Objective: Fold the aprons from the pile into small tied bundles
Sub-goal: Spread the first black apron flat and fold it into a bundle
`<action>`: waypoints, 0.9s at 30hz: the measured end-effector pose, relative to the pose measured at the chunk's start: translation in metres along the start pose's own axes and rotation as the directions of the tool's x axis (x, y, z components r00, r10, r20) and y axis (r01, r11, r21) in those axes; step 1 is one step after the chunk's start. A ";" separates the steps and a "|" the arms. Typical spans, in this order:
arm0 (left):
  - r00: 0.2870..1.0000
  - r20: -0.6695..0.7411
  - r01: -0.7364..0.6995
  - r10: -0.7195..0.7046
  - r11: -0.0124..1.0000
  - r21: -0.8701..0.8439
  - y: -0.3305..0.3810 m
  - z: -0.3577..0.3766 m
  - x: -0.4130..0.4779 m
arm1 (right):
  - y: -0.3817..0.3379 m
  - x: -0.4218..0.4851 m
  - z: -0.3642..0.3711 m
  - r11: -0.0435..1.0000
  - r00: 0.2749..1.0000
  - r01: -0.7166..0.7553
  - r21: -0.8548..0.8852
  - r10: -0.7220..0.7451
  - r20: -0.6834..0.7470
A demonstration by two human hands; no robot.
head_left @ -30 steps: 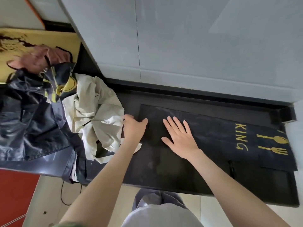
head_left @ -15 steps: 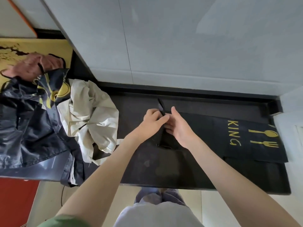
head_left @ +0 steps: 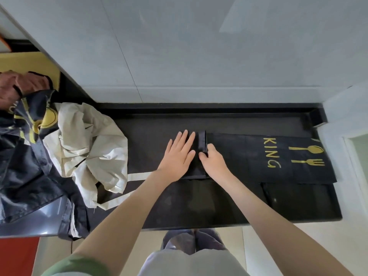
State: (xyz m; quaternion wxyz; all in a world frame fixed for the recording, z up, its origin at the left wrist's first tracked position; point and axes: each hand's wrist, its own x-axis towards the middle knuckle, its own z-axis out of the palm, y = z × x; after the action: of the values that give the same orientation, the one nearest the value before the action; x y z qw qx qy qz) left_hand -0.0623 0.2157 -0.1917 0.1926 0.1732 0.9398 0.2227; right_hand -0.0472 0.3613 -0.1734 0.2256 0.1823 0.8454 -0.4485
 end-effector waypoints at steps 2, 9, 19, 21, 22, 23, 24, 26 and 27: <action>0.999 0.035 -0.020 0.014 0.985 0.170 -0.003 0.008 0.002 | 0.001 -0.002 0.002 0.967 0.993 0.116 -0.228 -0.115 0.018; 0.999 -0.022 0.049 -0.044 0.934 0.353 -0.001 0.024 0.000 | 0.017 -0.002 -0.002 0.694 0.934 0.313 -0.648 -0.349 0.078; 0.778 -0.103 0.565 -0.620 0.762 -0.318 0.011 -0.008 -0.001 | 0.019 -0.001 -0.002 0.913 0.962 0.228 -0.338 -0.264 -0.064; 0.790 0.056 0.572 -0.611 0.700 -0.427 0.011 -0.013 0.001 | 0.018 -0.002 0.002 0.913 0.956 0.217 -0.346 -0.271 -0.116; 0.799 0.093 0.565 -0.594 0.690 -0.452 0.012 -0.015 0.003 | 0.018 -0.003 0.005 0.904 0.946 0.214 -0.371 -0.286 -0.152; 0.809 0.122 0.560 -0.575 0.692 -0.455 0.014 -0.019 0.004 | 0.018 -0.004 0.009 0.897 0.936 0.211 -0.388 -0.301 -0.186; 0.816 0.151 0.555 -0.557 0.686 -0.470 0.016 -0.022 0.004 | 0.018 -0.006 0.012 0.901 0.930 0.205 -0.383 -0.301 -0.210; 0.829 0.201 0.536 -0.522 0.640 -0.550 0.022 -0.029 0.003 | 0.014 -0.007 0.016 0.933 0.941 0.182 -0.309 -0.257 -0.222; 0.845 0.207 0.512 -0.494 0.630 -0.584 0.024 -0.033 0.002 | 0.010 -0.008 0.017 0.958 0.954 0.158 -0.238 -0.210 -0.215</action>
State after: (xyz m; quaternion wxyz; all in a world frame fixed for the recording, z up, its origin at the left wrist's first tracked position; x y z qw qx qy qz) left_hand -0.0728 0.2257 -0.1535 0.3056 -0.1655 0.8209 0.4533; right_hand -0.0316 0.3512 -0.1844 0.0982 0.1289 0.9237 -0.3472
